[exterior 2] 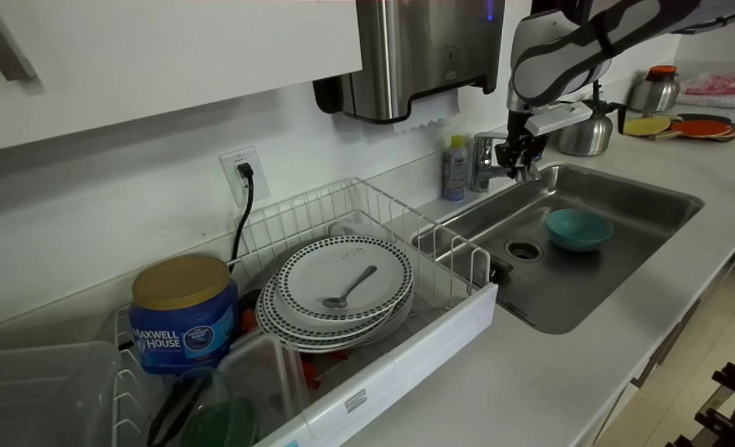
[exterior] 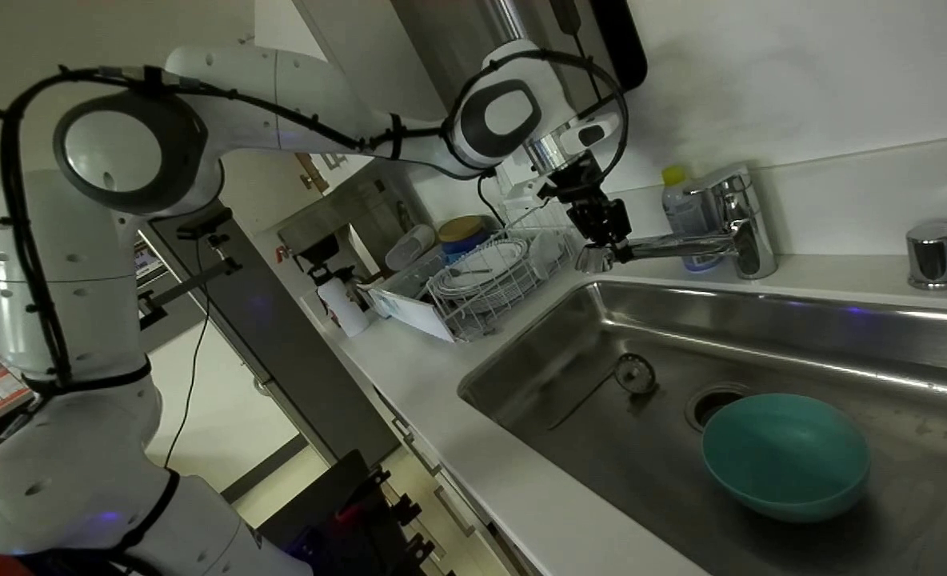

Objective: Push the faucet of the sink to the left.

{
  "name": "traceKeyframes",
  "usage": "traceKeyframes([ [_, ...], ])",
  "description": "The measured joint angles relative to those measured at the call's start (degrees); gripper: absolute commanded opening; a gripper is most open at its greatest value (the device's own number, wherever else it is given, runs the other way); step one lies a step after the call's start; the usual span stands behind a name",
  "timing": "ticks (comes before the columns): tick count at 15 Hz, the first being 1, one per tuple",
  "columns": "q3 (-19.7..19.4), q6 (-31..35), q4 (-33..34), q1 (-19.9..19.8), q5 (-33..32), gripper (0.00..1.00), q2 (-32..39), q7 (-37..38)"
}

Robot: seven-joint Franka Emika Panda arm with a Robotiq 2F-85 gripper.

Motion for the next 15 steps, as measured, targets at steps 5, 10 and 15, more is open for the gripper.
traceKeyframes([
  [5, -0.16, 0.0, 0.44, 0.77, -0.53, 0.18, 0.32, 3.03],
  [10, -0.2, 0.0, 0.46, 0.66, -0.19, 0.18, 0.32, 2.95],
  [15, -0.2, 0.0, 0.5, 0.28, 1.04, 0.18, 0.28, 2.28],
])
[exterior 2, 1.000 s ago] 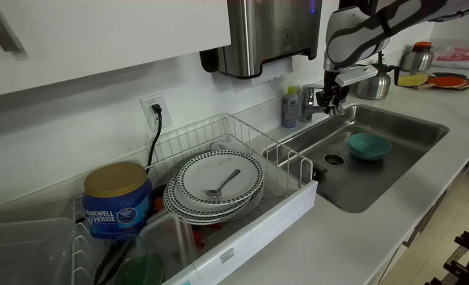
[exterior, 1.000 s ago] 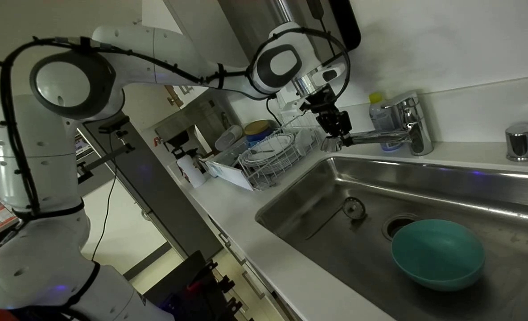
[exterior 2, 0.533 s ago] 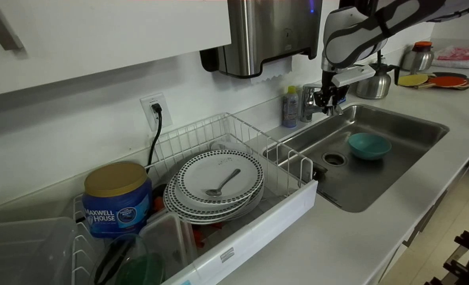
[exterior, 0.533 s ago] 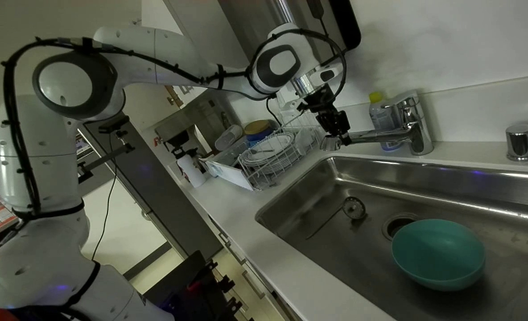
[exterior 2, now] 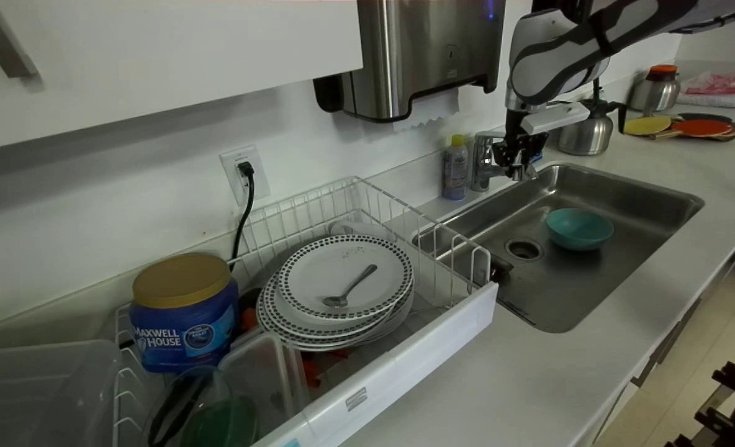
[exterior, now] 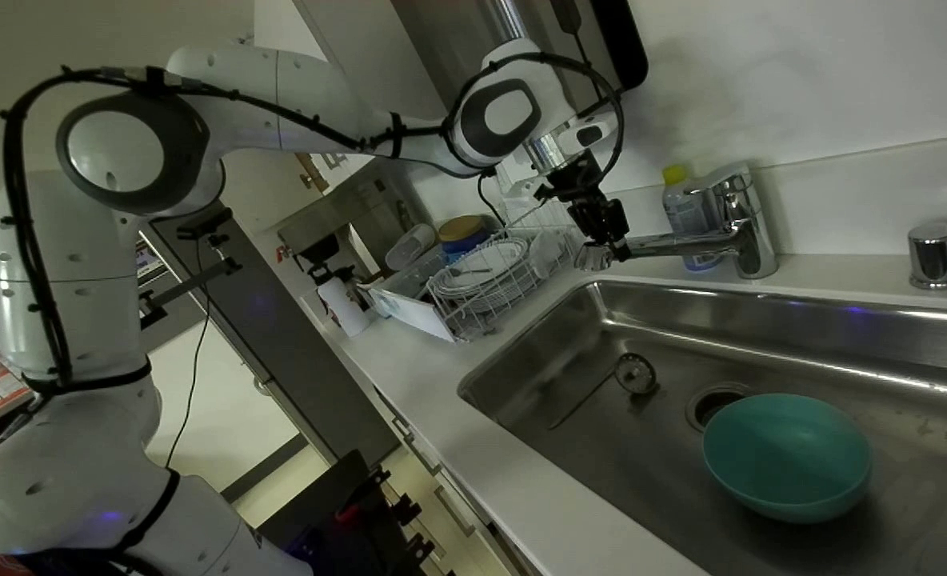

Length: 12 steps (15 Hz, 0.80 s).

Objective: Push the faucet of the sink to the left.

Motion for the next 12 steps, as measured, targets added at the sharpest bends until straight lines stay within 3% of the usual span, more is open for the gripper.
traceKeyframes([
  [2, 0.0, 0.0, 0.01, -0.07, 0.25, 0.18, 0.0, -0.03],
  [4, 0.0, 0.0, 0.02, -0.16, 0.6, 0.69, 0.0, -0.34],
  [6, 0.16, 0.11, 0.07, -0.18, 1.11, 0.73, 0.1, -2.13],
  [10, 2.2, 1.11, 0.27, -0.12, 4.44, 1.0, 0.75, -11.32],
  [12, 3.33, 1.11, 0.15, -0.17, 6.34, 1.0, 1.04, -15.27],
])
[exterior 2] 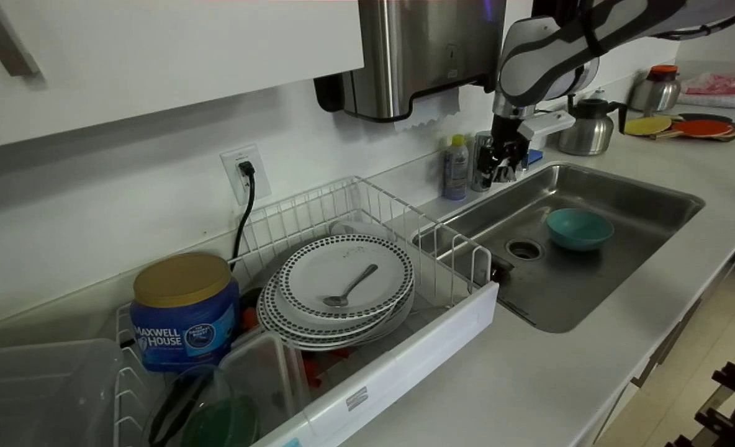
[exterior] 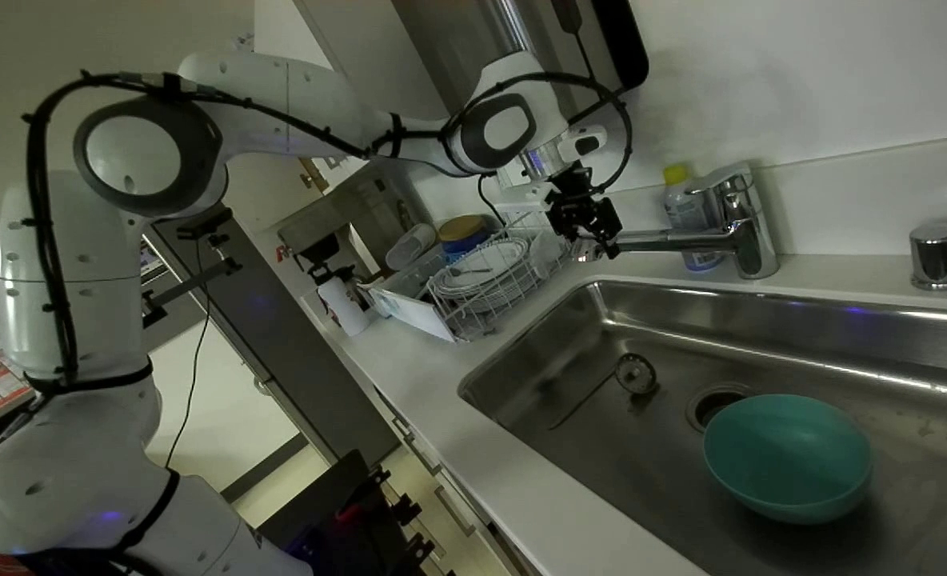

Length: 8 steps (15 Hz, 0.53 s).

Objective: Push the faucet of the sink to the left.

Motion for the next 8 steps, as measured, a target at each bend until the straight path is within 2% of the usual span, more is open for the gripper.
traceKeyframes([
  [8, 0.82, -0.01, -0.58, -1.49, 5.97, 1.0, -0.1, -8.18],
])
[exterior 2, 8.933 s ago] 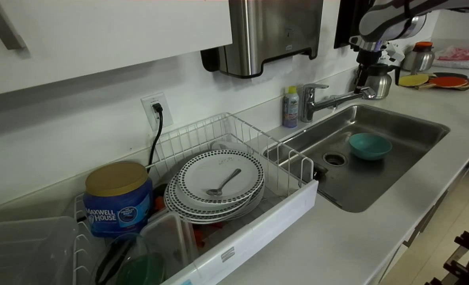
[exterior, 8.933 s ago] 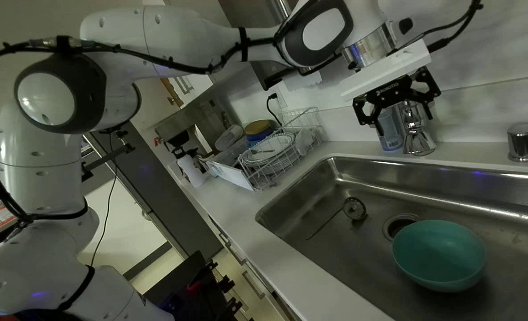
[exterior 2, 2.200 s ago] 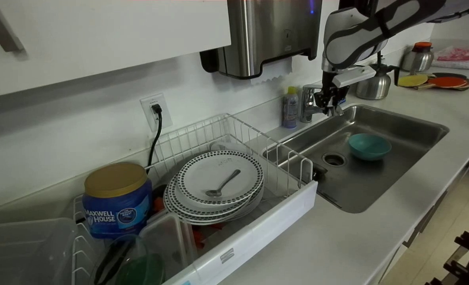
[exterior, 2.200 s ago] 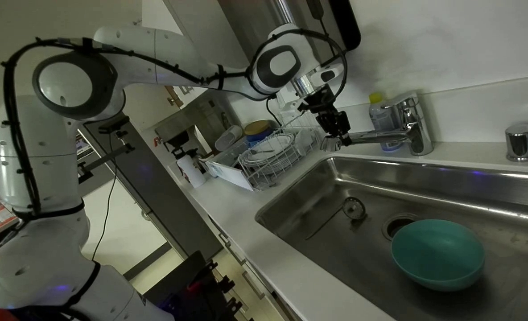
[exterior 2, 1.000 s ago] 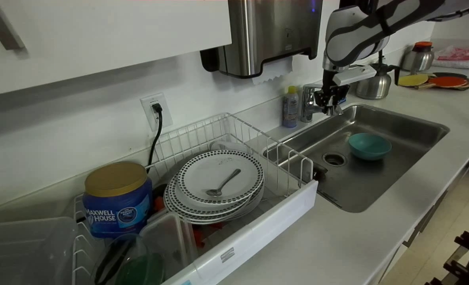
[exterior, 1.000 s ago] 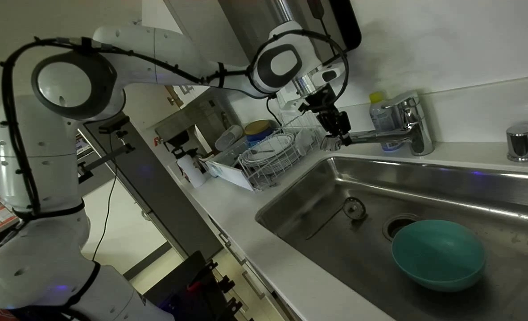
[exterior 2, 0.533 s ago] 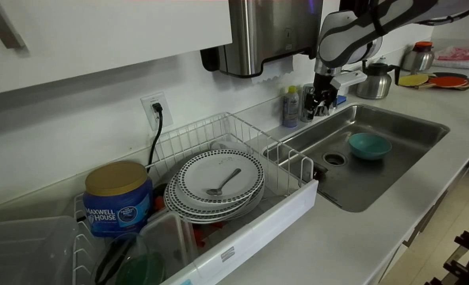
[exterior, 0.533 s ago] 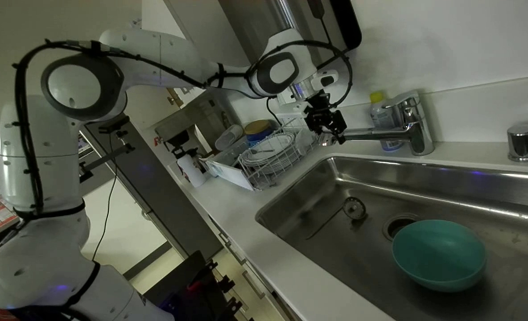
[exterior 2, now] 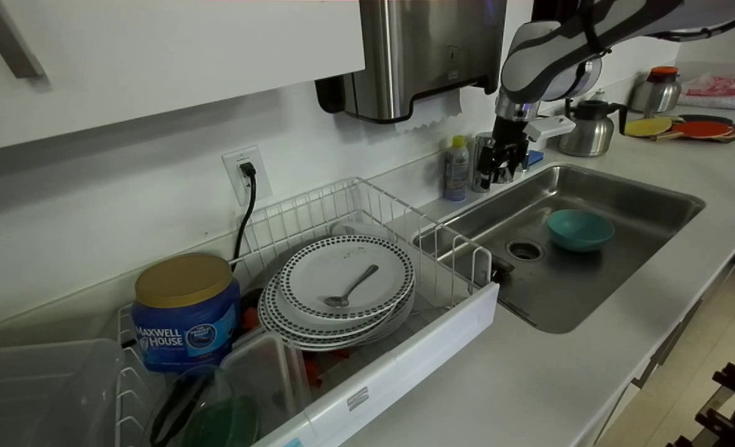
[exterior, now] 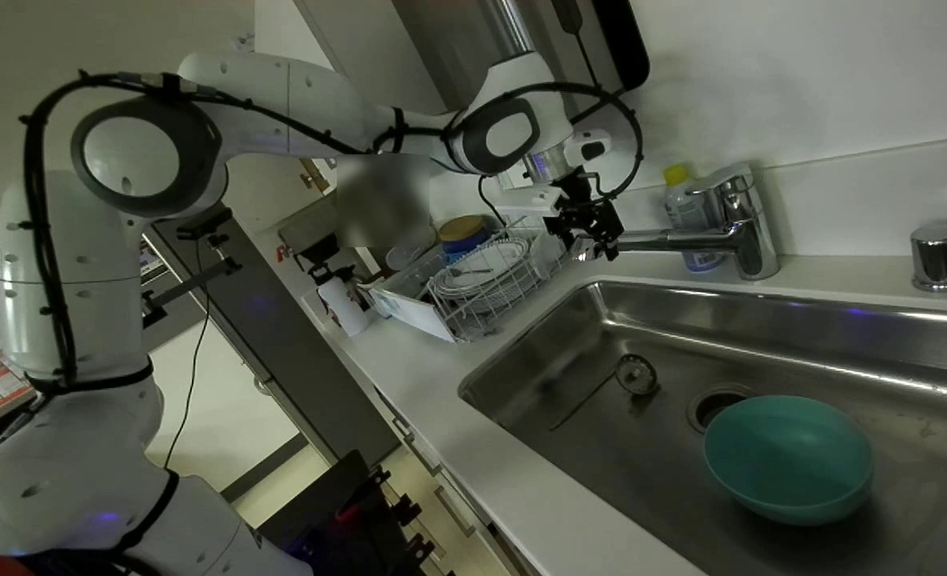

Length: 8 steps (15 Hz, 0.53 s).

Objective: Push the faucet of the sink to the left.

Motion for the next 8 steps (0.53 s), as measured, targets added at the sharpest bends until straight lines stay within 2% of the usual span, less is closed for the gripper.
traceKeyframes([
  [8, 0.8, 0.07, -7.24, -5.15, 8.27, 1.0, -7.07, -13.1],
])
